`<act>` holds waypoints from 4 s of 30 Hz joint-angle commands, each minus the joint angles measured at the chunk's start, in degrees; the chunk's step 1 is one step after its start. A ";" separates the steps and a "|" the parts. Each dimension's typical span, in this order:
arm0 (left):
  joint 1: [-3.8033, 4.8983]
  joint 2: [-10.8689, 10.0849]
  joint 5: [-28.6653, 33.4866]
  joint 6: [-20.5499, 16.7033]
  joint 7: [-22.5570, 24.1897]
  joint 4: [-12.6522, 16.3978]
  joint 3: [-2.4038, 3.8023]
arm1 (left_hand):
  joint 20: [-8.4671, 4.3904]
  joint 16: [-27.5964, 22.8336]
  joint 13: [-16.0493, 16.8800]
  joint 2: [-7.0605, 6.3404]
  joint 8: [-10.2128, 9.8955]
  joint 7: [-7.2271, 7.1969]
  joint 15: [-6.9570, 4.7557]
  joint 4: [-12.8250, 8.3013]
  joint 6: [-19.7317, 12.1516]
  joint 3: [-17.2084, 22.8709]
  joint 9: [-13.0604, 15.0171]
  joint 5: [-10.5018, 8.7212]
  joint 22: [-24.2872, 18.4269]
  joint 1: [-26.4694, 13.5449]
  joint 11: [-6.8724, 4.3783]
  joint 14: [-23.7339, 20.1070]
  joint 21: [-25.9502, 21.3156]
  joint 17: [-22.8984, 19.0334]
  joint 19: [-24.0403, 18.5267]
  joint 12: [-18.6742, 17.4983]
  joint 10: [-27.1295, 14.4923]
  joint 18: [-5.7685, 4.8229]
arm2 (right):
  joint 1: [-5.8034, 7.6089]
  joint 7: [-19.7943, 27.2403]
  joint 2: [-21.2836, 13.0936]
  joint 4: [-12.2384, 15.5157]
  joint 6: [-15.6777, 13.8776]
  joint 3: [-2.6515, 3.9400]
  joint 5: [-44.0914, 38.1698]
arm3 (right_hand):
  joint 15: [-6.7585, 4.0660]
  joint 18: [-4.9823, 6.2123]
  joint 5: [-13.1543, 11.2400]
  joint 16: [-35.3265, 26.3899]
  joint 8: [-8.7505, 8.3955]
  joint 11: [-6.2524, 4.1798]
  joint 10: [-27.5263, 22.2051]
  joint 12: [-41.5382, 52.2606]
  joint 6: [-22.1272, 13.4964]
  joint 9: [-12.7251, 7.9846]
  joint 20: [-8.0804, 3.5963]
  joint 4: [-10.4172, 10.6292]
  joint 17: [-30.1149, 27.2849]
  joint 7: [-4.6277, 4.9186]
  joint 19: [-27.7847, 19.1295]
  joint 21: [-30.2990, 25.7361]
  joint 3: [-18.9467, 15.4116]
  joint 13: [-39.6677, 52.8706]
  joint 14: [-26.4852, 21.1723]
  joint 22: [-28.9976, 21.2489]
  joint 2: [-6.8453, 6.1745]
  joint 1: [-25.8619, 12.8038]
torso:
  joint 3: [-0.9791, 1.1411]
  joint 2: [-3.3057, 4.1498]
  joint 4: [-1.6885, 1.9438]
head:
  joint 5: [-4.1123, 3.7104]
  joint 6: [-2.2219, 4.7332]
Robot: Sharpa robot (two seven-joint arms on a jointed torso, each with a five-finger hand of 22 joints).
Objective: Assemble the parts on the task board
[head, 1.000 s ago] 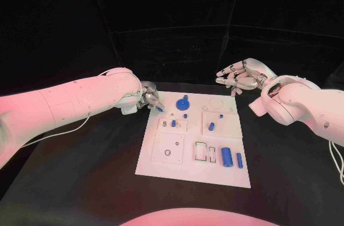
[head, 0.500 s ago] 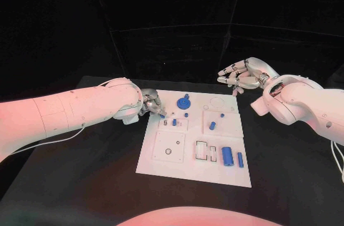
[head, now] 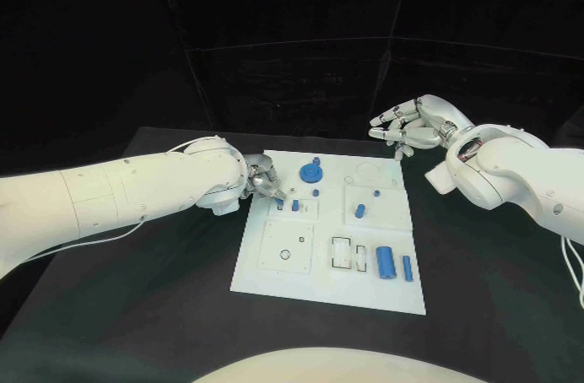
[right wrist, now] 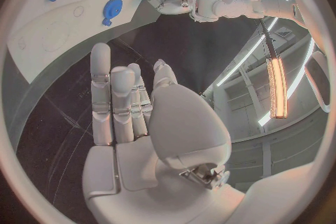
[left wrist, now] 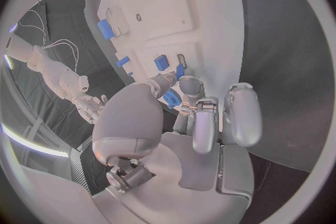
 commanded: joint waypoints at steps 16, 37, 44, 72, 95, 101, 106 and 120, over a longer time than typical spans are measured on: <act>-0.17 -0.06 -1.15 5.42 -3.02 1.01 -0.11 | -0.20 0.18 0.57 -0.27 0.61 -0.54 -0.54 -7.73 -0.06 8.33 0.13 0.85 0.23 -0.02 -0.25 5.95 0.28 15.10 0.45 0.58 0.92 -0.57 | 0.12 0.24 0.09 0.06 0.29 0.03 -0.09 | 0.10 1.15 0.45 0.38 0.21 -0.16 -0.43 0.43 0.03 0.05 0.11 -0.32 0.12 -0.08 0.20 -0.23 -0.13 -0.10 0.10 0.00 0.06 0.76 | 0.00 -0.05 0.02 | 0.10 -0.28; -0.21 0.23 -1.34 4.99 -3.33 1.29 -0.13 | -0.28 0.18 1.31 -0.81 1.19 -0.71 -0.60 -7.33 0.25 8.86 0.26 2.25 0.44 -1.32 -0.35 5.95 0.36 15.10 0.55 1.25 1.65 -0.62 | 0.12 0.27 -0.07 0.24 0.18 0.03 -0.09 | 0.10 1.15 0.45 0.36 0.22 -0.16 -0.43 0.44 0.03 0.05 0.11 -0.31 0.11 -0.08 0.20 -0.26 -0.13 -0.11 0.10 -0.03 0.07 0.77 | 0.01 -0.01 0.01 | 0.17 -0.34; -0.21 1.07 -1.32 4.15 -2.93 0.74 -0.13 | -0.51 0.18 2.00 -1.16 1.71 -1.54 -0.96 -3.73 1.27 4.54 0.16 1.87 0.72 -5.87 -0.86 5.95 0.44 15.10 0.69 2.10 2.29 -0.66 | 0.12 0.27 0.01 0.22 0.18 0.03 -0.09 | 0.10 1.15 0.45 0.36 0.22 -0.16 -0.43 0.44 0.03 0.05 0.11 -0.31 0.11 -0.08 0.20 -0.26 -0.13 -0.11 0.10 -0.03 0.07 0.77 | 0.03 -0.01 -0.03 | 0.13 -0.44; -0.17 1.79 -0.59 3.20 -3.61 -1.56 -0.11 | -0.96 0.18 3.23 -2.09 1.80 -1.71 -1.26 3.21 3.09 -9.89 -0.89 1.68 1.95 -13.02 -1.04 5.95 1.03 15.10 1.30 3.54 2.55 -0.93 | 0.12 0.29 0.03 0.49 0.08 0.03 -0.09 | 0.11 1.16 0.46 0.13 0.25 -0.14 -0.45 0.47 0.00 0.04 0.11 -0.16 -0.06 -0.07 0.22 -0.37 -0.22 -0.15 0.06 -0.14 0.14 0.67 | 0.01 -0.06 0.05 | -0.24 -0.69; -0.08 -1.20 15.02 -10.41 15.09 -0.56 -0.06 | 2.91 -15.21 -14.64 1.35 -4.67 4.13 3.29 7.22 -8.42 -26.16 -5.73 2.25 -24.74 -3.59 4.46 -2.30 -27.00 -4.42 -13.13 -12.66 -15.70 5.03 | 0.11 0.25 0.55 -0.56 0.17 0.02 -0.16 | 0.09 1.18 0.57 -0.08 0.34 -0.18 -0.64 0.46 -0.10 0.03 0.09 -0.53 -0.05 -0.09 0.20 -0.66 -0.23 -0.29 -0.02 -0.40 -0.02 1.46 | 0.06 -0.01 0.05 | -0.47 -0.21; -0.06 0.80 11.38 -13.28 27.09 -1.72 -0.07 | 4.97 -33.91 -20.28 2.90 -7.85 5.81 5.14 1.38 -10.58 -22.64 -9.57 2.16 -35.03 8.30 6.41 -12.95 -39.81 -23.65 -18.89 -19.27 -24.18 6.14 | 0.11 0.31 0.70 -0.82 -0.09 0.02 -0.29 | 0.09 1.18 0.79 -0.34 0.34 -0.17 -0.75 0.41 -0.23 0.01 0.08 -0.64 -0.20 -0.06 0.19 -0.78 -0.19 -0.37 -0.10 -0.48 0.02 1.77 | -0.04 0.03 -0.11 | -0.86 0.08; -0.05 3.25 1.86 -14.21 30.33 -3.38 -0.08 | 5.17 -34.21 -24.72 1.48 -12.73 5.88 5.33 -2.22 -7.64 -19.56 -13.87 -1.01 -36.15 13.53 6.88 -14.51 -41.11 -24.93 -18.66 -22.90 -24.47 6.01 | 0.11 0.31 0.86 -0.93 -0.14 0.02 -0.41 | 0.11 1.18 1.07 -0.50 0.32 -0.14 -0.87 0.36 -0.36 -0.01 0.09 -0.70 -0.26 -0.03 0.18 -0.85 -0.15 -0.45 -0.18 -0.52 0.07 1.99 | 0.09 -0.05 -0.14 | -0.96 0.19; -0.25 10.04 -17.08 -11.27 26.81 -8.83 -0.61 | 5.02 -24.87 -30.46 -1.85 -17.86 5.39 5.17 -2.78 -2.79 -22.27 -18.65 -5.02 -35.99 11.68 6.68 -8.45 -39.62 -18.76 -14.49 -26.04 -24.50 6.15 | 0.11 0.26 1.26 -0.87 -0.41 0.02 -1.05 | 0.11 1.17 1.49 -0.56 0.43 -0.14 -0.98 0.31 -0.36 0.00 0.09 -0.74 -0.16 -0.01 0.20 -0.98 -0.11 -0.60 -0.21 -0.56 0.19 2.31 | 0.06 0.05 -0.05 | -1.75 0.56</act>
